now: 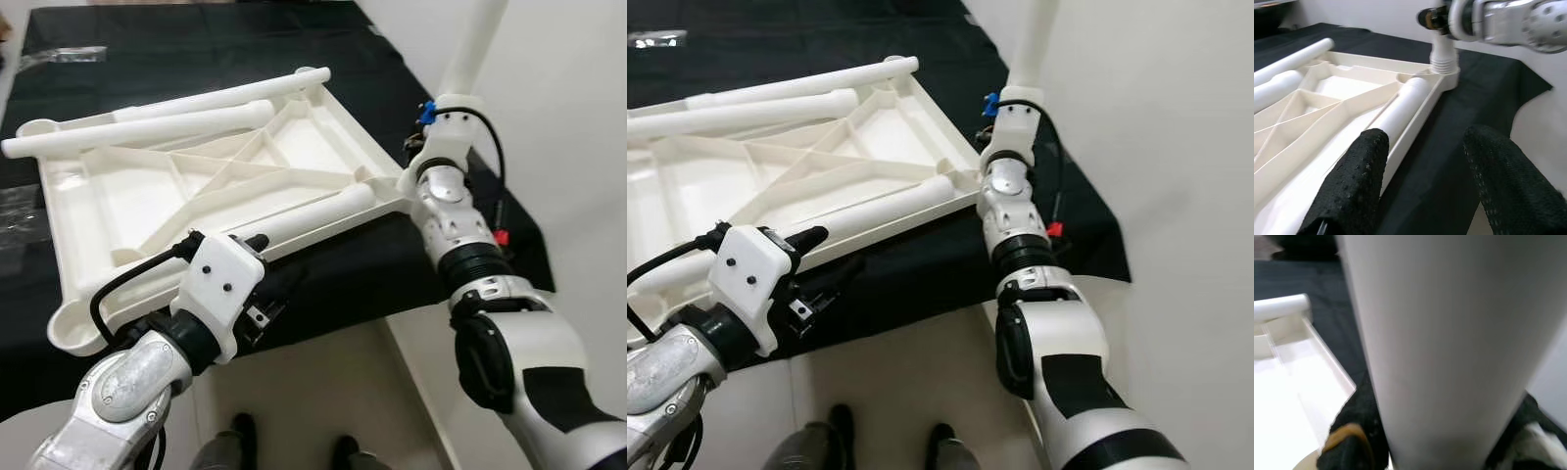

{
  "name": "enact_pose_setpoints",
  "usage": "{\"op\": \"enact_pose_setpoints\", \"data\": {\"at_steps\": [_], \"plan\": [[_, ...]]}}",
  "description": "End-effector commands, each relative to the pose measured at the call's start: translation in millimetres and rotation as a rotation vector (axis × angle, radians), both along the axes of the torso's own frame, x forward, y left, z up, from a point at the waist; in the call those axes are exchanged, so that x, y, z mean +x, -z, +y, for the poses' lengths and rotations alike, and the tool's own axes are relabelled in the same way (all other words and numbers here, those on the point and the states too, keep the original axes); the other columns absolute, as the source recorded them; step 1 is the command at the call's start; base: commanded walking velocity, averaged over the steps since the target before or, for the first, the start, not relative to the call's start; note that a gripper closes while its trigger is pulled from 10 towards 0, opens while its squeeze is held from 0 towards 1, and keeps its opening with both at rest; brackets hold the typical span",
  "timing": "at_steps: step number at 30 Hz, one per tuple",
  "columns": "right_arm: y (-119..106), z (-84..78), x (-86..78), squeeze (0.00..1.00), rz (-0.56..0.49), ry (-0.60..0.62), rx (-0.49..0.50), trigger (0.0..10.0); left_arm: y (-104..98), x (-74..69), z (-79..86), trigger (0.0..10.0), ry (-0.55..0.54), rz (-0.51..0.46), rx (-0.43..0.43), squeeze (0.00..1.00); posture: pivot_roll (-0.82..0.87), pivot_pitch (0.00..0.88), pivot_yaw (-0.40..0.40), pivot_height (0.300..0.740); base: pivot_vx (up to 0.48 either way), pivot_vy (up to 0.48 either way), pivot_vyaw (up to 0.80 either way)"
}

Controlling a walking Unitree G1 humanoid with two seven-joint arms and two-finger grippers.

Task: Building children table

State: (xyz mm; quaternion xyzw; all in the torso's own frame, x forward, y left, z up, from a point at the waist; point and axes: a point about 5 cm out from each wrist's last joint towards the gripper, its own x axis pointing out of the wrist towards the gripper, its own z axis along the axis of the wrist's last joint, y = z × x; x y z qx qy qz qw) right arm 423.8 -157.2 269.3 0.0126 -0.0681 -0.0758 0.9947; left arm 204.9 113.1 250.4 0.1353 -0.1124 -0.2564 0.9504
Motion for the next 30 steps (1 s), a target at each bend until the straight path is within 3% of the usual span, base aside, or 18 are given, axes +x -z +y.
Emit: {"op": "enact_pose_setpoints", "data": {"at_steps": [1,2,3,4,5,9,15,18,20,21,22,23,24,25,29,30], "plan": [[70.4,43.9,-7.4,0.0,0.288,-0.338,0.128,0.0,1.6,-2.8,-0.9,10.0,0.01,0.005,0.002,0.0,0.12,0.341,-0.107,0.74,0.0,0.0,0.0],[70.4,43.9,-7.4,0.0,0.288,-0.338,0.128,0.0,1.6,-2.8,-0.9,10.0,0.01,0.005,0.002,0.0,0.12,0.341,-0.107,0.74,0.0,0.0,0.0],[65.3,62.4,-12.0,0.0,0.274,-0.625,0.145,0.0,1.6,-2.9,-0.6,10.0,0.009,0.005,0.002,0.0,0.11,0.341,-0.105,0.74,0.0,0.0,0.0],[65.3,62.4,-12.0,0.0,0.274,-0.625,0.145,0.0,1.6,-2.9,-0.6,10.0,0.009,0.005,0.002,0.0,0.11,0.341,-0.105,0.74,0.0,0.0,0.0],[66.5,63.9,-16.3,0.0,0.304,-0.779,0.115,0.0,1.8,-3.0,-0.6,10.0,0.01,0.005,0.004,0.0,0.11,0.34,-0.106,0.74,0.0,0.0,0.0],[64.1,56.9,-17.8,0.0,0.301,-0.849,0.125,0.0,1.7,-2.9,-0.5,10.0,0.01,0.004,0.005,0.0,0.11,0.34,-0.107,0.74,0.0,0.0,0.0],[59.1,41.9,-22.2,0.0,0.261,-0.98,0.046,0.0,1.4,-2.9,-0.2,10.0,0.009,0.001,0.006,0.0,0.11,0.338,-0.108,0.74,0.0,0.0,0.0],[51.8,36.6,-31.8,0.0,0.211,-1.18,0.003,0.0,1.5,-3.2,0.2,10.0,0.01,0.001,0.007,0.0,0.11,0.338,-0.107,0.74,0.0,0.0,0.0],[51.8,36.6,-31.8,0.0,0.211,-1.18,0.003,0.0,1.5,-3.2,0.2,10.0,0.01,0.001,0.007,0.0,0.11,0.338,-0.107,0.74,0.0,0.0,0.0],[48.1,35.6,-39.1,0.0,0.184,-1.305,-0.016,0.0,1.6,-3.3,0.2,10.0,0.011,0.001,0.006,0.0,0.11,0.335,-0.106,0.74,0.0,0.0,0.0],[48.1,35.6,-39.1,0.0,0.184,-1.305,-0.016,0.0,1.6,-3.3,0.2,10.0,0.011,0.001,0.006,0.0,0.11,0.335,-0.106,0.74,0.0,0.0,0.0],[43.5,34.6,-48.3,0.0,0.161,-1.447,-0.049,0.0,1.3,-3.3,0.2,10.0,0.013,0.001,0.007,0.0,0.11,0.334,-0.106,0.74,0.0,0.0,0.0],[43.5,34.6,-48.3,0.0,0.161,-1.447,-0.049,0.0,1.3,-3.3,0.2,10.0,0.013,0.001,0.007,0.0,0.11,0.334,-0.106,0.74,0.0,0.0,0.0],[40.6,33.3,-55.2,0.0,0.152,-1.559,-0.088,0.0,1.0,-3.5,0.2,10.0,0.015,-0.001,0.008,0.0,0.12,0.33,-0.106,0.74,0.0,0.0,0.0],[38.4,31.8,-58.6,0.0,0.162,-1.633,-0.152,0.0,0.9,-3.8,0.1,10.0,0.016,-0.002,0.01,0.0,0.12,0.326,-0.105,0.74,0.0,0.0,0.0],[37.7,31.5,-57.5,0.0,0.17,-1.629,-0.209,0.0,0.9,-4.0,-0.1,10.0,0.017,-0.003,0.01,0.0,0.12,0.323,-0.109,0.74,0.0,0.0,0.0]]}}
